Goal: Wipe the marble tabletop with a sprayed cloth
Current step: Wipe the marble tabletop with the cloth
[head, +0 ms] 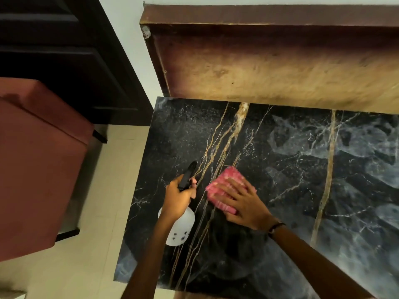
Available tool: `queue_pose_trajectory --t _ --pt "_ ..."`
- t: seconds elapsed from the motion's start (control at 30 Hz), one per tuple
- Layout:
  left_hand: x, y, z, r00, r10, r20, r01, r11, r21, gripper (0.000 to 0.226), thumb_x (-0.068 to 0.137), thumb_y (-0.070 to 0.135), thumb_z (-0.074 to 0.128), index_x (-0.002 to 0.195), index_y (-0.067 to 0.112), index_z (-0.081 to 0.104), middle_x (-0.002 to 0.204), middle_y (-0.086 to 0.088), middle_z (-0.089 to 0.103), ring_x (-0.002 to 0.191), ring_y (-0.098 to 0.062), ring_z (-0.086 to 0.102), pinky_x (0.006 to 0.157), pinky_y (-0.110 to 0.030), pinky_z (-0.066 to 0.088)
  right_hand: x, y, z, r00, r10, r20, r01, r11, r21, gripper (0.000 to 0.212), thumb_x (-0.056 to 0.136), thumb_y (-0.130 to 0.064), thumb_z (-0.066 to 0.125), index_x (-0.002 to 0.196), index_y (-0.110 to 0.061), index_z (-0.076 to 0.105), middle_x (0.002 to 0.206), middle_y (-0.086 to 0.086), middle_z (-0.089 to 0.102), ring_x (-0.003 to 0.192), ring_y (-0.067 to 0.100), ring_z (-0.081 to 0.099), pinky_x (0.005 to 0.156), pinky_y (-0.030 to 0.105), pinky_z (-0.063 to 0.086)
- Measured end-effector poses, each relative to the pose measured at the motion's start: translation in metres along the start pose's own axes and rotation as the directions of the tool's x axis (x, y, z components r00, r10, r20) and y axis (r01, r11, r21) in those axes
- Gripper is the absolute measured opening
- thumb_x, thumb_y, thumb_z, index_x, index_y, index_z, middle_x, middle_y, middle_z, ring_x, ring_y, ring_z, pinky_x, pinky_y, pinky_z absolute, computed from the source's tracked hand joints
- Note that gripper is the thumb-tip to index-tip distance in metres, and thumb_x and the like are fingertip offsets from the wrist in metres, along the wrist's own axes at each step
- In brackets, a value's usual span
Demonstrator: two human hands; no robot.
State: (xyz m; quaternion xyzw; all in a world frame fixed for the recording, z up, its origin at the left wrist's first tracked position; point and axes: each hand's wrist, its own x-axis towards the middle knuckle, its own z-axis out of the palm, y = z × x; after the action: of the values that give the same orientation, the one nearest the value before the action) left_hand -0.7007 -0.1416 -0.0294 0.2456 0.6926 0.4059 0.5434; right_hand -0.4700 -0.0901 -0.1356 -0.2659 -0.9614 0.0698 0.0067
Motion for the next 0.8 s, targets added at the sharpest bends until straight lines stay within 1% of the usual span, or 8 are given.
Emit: queue_pose_trajectory --t 0.1,0.23,0.3,0.43,0.57,0.63,0.7,0.8 --pt "-0.007 -0.003 -0.003 1.000 -0.013 0.014 0.013 1.000 -0.009 0.031 0.073 -0.018 0.049 0.082 0.009 0.062 0.069 -0.004 0.055 0.037 -0.001 0.039 0.037 -0.015 0.031 -0.003 0.031 -0.012 0.983 0.181 0.022 -0.182 0.983 0.026 0.065 0.088 -0.061 0.033 0.148 -0.037 0.023 0.155 0.000 0.023 0.144 0.032 0.021 0.113 0.063 0.006" --pt "-0.017 -0.008 -0.005 1.000 0.000 0.013 0.000 1.000 0.028 0.033 0.074 -0.016 0.051 0.081 0.013 0.063 0.072 -0.003 0.058 0.039 -0.001 0.045 0.038 -0.014 0.034 0.056 0.023 -0.021 0.880 0.472 0.060 -0.475 0.876 0.083 0.068 0.088 -0.065 0.021 0.149 -0.036 0.022 0.159 -0.003 0.014 0.147 0.029 0.007 0.112 0.066 -0.004" --pt "-0.022 -0.012 -0.005 1.000 0.016 0.002 -0.016 0.999 0.042 0.033 0.073 -0.016 0.051 0.079 0.014 0.063 0.070 -0.002 0.059 0.040 -0.001 0.045 0.039 -0.015 0.034 0.081 -0.001 -0.020 0.893 0.446 0.067 -0.450 0.888 0.097 0.065 0.088 -0.062 0.029 0.148 -0.034 0.028 0.158 0.000 0.020 0.147 0.031 0.011 0.112 0.066 -0.003" --pt "-0.031 -0.019 -0.007 0.999 0.037 -0.011 -0.036 0.997 0.070 0.033 0.070 -0.016 0.051 0.066 0.016 0.060 0.047 0.008 0.052 0.038 -0.006 0.040 0.038 -0.017 0.032 0.074 -0.058 -0.009 0.981 0.191 0.015 -0.192 0.974 0.117 0.058 0.089 -0.056 0.035 0.139 -0.029 0.044 0.150 0.005 0.040 0.141 0.034 0.029 0.108 0.073 0.014" --pt "-0.042 -0.026 -0.010 0.999 0.045 -0.010 -0.044 0.996 0.076 0.034 0.070 -0.016 0.051 0.071 0.015 0.062 0.060 0.000 0.056 0.039 -0.004 0.042 0.040 -0.015 0.034 0.000 -0.068 0.005 0.999 0.041 0.026 -0.042 0.999 0.029 0.059 0.091 -0.058 0.034 0.146 -0.040 0.025 0.156 -0.002 0.027 0.146 0.029 0.016 0.111 0.065 0.007" --pt "-0.048 -0.030 -0.013 1.000 0.030 -0.007 -0.029 0.998 0.055 0.033 0.069 -0.018 0.050 0.075 0.012 0.063 0.068 -0.005 0.058 0.039 -0.001 0.045 0.039 -0.012 0.035 -0.035 -0.051 0.003 0.997 0.077 -0.006 -0.077 0.997 0.012 0.061 0.089 -0.058 0.036 0.146 -0.040 0.027 0.155 -0.001 0.031 0.145 0.027 0.014 0.109 0.064 0.010" --pt "-0.053 -0.033 -0.015 1.000 0.019 0.000 -0.019 0.999 0.050 0.032 0.071 -0.017 0.051 0.078 0.011 0.063 0.071 -0.005 0.058 0.040 -0.001 0.048 0.040 -0.010 0.036 -0.052 -0.030 -0.006 0.982 0.190 0.002 -0.189 0.981 0.045 0.062 0.086 -0.058 0.037 0.145 -0.038 0.029 0.153 0.002 0.035 0.144 0.025 0.013 0.107 0.068 0.014" --pt "-0.062 -0.038 -0.019 1.000 0.022 -0.018 -0.021 0.998 0.060 0.031 0.075 -0.015 0.051 0.079 0.013 0.063 0.071 -0.005 0.058 0.040 0.000 0.048 0.040 -0.010 0.037 -0.031 -0.014 -0.016 0.913 0.403 0.063 -0.407 0.910 0.080 0.065 0.087 -0.061 0.028 0.147 -0.036 0.026 0.157 0.001 0.025 0.147 0.027 0.009 0.109 0.073 0.010"
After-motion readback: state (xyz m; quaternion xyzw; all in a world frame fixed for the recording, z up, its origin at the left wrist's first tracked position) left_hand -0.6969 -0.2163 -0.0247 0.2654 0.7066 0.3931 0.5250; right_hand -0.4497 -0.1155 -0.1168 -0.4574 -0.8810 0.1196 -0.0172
